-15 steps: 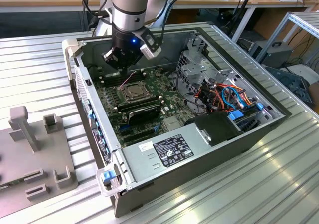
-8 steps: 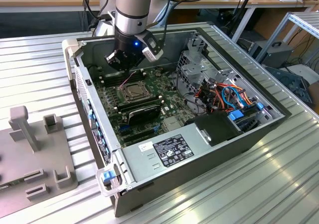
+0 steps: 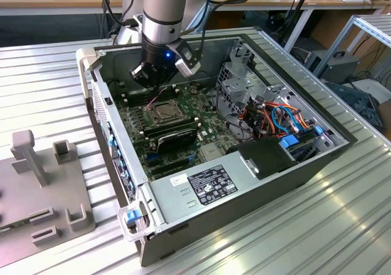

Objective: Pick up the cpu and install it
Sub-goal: 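Install the first cpu locking lever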

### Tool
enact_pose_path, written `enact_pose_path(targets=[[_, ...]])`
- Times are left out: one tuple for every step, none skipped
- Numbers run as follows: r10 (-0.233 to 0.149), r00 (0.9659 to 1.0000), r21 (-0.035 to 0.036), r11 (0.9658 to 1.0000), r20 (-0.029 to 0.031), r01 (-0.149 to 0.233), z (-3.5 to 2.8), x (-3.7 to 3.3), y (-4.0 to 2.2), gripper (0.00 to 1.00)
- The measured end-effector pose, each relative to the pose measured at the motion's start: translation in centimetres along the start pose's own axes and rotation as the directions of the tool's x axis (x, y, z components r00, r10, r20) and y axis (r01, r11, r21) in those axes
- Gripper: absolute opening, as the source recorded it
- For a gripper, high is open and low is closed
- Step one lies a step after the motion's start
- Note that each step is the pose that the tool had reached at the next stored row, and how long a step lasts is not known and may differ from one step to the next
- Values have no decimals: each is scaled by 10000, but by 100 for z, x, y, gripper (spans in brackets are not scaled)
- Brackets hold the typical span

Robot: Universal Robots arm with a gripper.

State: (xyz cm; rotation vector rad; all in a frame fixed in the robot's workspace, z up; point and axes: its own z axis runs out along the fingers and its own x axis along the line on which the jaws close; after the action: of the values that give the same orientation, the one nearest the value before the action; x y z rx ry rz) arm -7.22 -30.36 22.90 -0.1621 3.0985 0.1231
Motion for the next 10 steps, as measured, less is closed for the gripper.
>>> enact_pose_path(targets=[[-2, 10000, 0, 10000, 1, 2, 3, -1, 0, 11], [-1, 10000, 0, 10000, 1, 1, 7, -2, -1, 11], [-1, 10000, 0, 10000, 1, 1, 17, -2, -2, 11], [-1, 10000, 0, 10000, 0, 1, 22, -2, -2, 11], [-2, 10000, 1, 10000, 0, 2, 27, -2, -3, 11], [-2, 10000, 1, 10000, 0, 2, 36, -3, -4, 11], [-2, 10000, 1, 10000, 0, 2, 44, -4, -5, 11], [-3, 10000, 1, 10000, 0, 3, 49, -6, -5, 11], [-3, 10000, 2, 10000, -1, 3, 58, -8, -7, 11], [-2, 10000, 1, 10000, -1, 2, 63, -11, -7, 11]])
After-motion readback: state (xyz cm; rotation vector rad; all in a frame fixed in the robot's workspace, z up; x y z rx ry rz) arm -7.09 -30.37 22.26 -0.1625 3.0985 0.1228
